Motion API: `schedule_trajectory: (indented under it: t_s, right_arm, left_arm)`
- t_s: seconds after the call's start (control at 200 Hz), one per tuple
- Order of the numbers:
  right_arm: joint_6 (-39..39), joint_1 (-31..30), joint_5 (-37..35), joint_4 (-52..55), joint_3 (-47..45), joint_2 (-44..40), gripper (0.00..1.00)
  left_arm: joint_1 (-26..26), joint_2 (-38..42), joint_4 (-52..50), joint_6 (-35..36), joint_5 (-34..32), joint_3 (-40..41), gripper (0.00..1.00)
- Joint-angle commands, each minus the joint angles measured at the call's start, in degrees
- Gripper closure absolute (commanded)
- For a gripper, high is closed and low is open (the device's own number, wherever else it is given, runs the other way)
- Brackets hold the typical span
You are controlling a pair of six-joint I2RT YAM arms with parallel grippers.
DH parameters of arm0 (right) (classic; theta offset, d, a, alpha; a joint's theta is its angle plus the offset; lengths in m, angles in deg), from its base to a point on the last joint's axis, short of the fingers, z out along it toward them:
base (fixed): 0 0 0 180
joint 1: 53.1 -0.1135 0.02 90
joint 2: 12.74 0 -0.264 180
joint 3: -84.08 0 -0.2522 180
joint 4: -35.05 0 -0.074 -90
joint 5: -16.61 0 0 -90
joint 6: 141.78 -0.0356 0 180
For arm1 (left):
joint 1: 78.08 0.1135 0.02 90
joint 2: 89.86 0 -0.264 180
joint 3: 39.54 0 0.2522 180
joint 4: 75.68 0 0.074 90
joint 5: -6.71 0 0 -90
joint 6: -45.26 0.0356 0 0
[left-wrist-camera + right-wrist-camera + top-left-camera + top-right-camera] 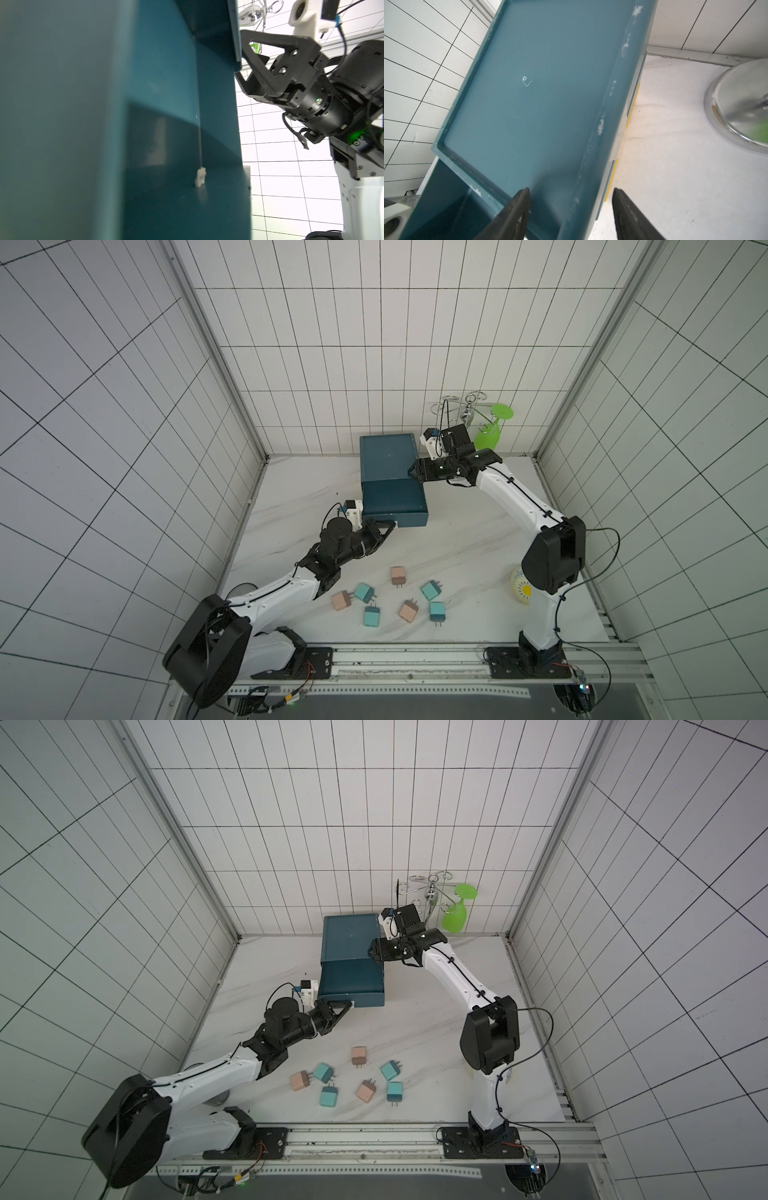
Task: Place the plugs into the drawer by color
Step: Open the drawer in the storage box, then pick up the plug from the center of the board.
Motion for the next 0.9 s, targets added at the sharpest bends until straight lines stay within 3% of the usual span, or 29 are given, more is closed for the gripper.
schedule_trajectory:
  t_s: [0.0, 0.02, 0.085, 0.195, 0.29, 0.485, 0.51, 0.53, 0.665, 0.785, 0.895]
  right_arm:
    - [-0.07, 0.22, 0.89, 2.81, 0.55, 1.84, 0.29]
    - [-0.07, 0.2, 1.0, 2.89, 0.58, 1.73, 0.28]
    - [-0.18, 0.26, 1.18, 2.92, 0.56, 1.35, 0.24]
    - [-0.42, 0.25, 1.29, 2.99, 0.32, -0.04, 0.19]
    - [-1.01, 0.22, 0.03, 3.14, -0.4, -2.79, 0.16]
    - [-3.71, 1.36, -4.59, 7.44, -3.55, -12.28, 0.14]
    - [-3.99, 1.42, -5.51, 9.98, -4.2, -13.87, 0.14]
    - [-4.29, 1.34, -6.39, 11.63, -5.19, -15.41, 0.14]
    - [-5.49, 0.44, -8.71, 13.48, -21.65, -29.67, 0.12]
    - [-6.85, -0.44, -8.76, 12.58, -37.23, -39.43, 0.11]
    - [-8.66, -2.49, -9.78, 8.37, -50.75, -45.94, 0.11]
  left_arm:
    - [2.55, -0.55, 0.19, 1.45, 0.69, 1.41, 0.81]
    - [2.98, -0.44, 0.41, 1.34, 1.07, 1.65, 0.74]
    - [3.49, -0.25, 0.83, 2.07, 1.71, 1.89, 0.62]
    - [3.38, 1.51, 0.23, 3.13, 1.7, 2.67, 0.5]
    - [3.33, 5.05, -1.36, 4.62, 1.56, 3.75, 0.34]
    - [3.62, 15.25, -17.57, 13.87, 1.05, 2.65, 0.19]
    - [3.44, 16.6, -20.08, 15.17, 0.76, 2.45, 0.07]
    - [3.28, 17.49, -22.04, 16.45, 0.67, 2.13, 0.03]
    - [2.13, 21.94, -32.25, 23.47, 1.32, 3.18, 0.03]
    - [-0.07, 26.48, -38.3, 26.62, -2.93, 5.44, 0.04]
    - [-5.46, 26.13, -47.39, 29.26, -6.95, 3.69, 0.01]
